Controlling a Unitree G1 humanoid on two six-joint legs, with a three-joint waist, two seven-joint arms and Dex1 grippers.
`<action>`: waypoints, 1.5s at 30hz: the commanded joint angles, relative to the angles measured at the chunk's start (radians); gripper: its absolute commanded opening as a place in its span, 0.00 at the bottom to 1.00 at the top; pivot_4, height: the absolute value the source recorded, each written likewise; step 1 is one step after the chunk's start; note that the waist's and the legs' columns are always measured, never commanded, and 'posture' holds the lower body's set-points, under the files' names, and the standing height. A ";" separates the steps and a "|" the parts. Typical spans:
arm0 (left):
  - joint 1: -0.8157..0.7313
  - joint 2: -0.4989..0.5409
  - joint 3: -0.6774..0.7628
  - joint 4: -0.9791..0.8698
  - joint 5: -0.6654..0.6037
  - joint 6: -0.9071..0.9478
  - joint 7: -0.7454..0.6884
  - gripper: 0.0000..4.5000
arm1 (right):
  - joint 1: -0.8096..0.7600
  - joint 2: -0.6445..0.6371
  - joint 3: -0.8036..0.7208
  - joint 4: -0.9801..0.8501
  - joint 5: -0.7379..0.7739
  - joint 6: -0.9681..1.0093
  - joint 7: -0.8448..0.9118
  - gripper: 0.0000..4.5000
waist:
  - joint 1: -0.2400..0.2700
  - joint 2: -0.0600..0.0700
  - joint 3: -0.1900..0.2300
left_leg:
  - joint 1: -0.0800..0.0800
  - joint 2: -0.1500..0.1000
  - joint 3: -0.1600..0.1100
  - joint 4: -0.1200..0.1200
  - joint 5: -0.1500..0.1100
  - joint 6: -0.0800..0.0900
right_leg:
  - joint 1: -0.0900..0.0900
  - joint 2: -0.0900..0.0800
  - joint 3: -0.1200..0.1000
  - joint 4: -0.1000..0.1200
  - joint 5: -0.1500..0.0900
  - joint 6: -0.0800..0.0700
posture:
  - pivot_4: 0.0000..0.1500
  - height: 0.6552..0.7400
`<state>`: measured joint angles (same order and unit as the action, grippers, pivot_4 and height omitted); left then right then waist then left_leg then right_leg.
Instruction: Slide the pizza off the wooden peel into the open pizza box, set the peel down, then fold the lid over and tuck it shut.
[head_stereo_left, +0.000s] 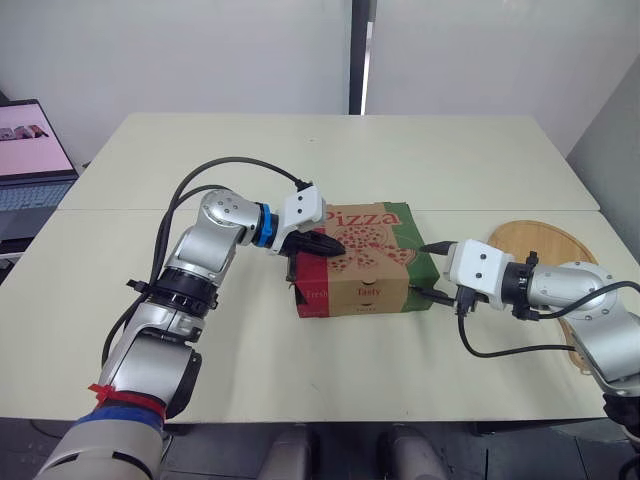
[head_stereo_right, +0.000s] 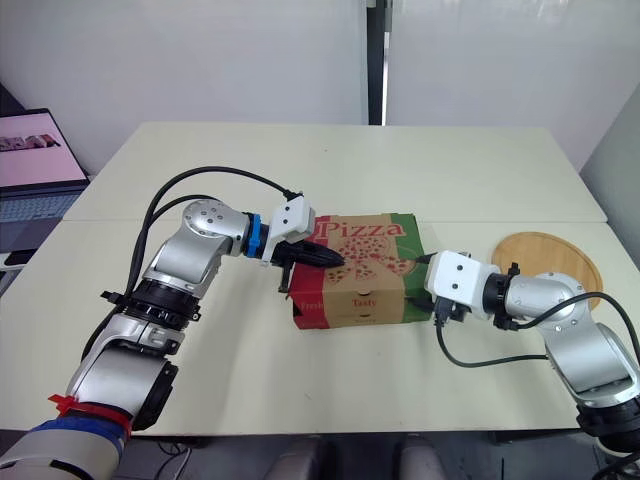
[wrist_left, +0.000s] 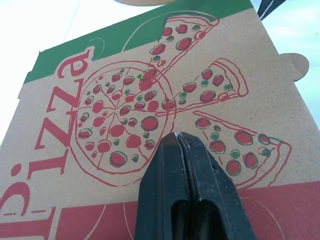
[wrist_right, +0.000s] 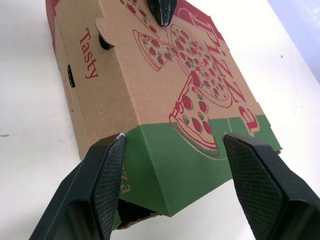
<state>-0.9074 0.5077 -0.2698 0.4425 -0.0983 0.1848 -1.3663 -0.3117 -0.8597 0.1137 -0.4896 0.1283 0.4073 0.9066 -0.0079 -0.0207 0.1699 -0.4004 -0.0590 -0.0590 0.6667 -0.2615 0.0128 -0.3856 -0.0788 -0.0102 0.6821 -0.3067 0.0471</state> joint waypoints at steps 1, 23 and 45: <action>-0.012 -0.002 0.008 0.001 -0.004 -0.010 -0.007 0.00 | 0.000 -0.004 -0.011 -0.053 0.008 0.005 0.005 0.74 | 0.000 0.000 0.000 | 0.000 0.000 0.000 0.000 0.000 0.000 | 0.000 0.000 0.000 0.000 0.000 0.000 | 1.00 0.86; -0.026 0.005 0.007 0.000 -0.007 -0.011 -0.031 0.00 | -0.104 0.103 0.029 0.018 -0.086 -0.027 -0.056 0.74 | -0.004 0.000 0.000 | 0.000 0.000 0.000 0.000 0.000 0.000 | -0.001 0.001 0.000 0.000 0.000 0.000 | 1.00 0.86; 0.012 -0.001 -0.009 -0.019 0.013 -0.009 -0.016 0.00 | -0.055 0.110 0.052 -0.028 -0.106 0.035 -0.061 0.74 | -0.003 0.000 0.000 | 0.000 0.000 0.000 0.000 0.000 0.000 | -0.001 0.001 0.000 0.000 0.000 0.000 | 1.00 0.86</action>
<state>-0.8991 0.5071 -0.2719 0.4389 -0.0930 0.1834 -1.3843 -0.3543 -0.7508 0.2074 -0.4694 -0.0032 0.4292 0.8474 -0.0110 -0.0207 0.1699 -0.4004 -0.0589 -0.0588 0.6667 -0.2613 0.0125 -0.3863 -0.0780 -0.0101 0.6825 -0.3067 0.0471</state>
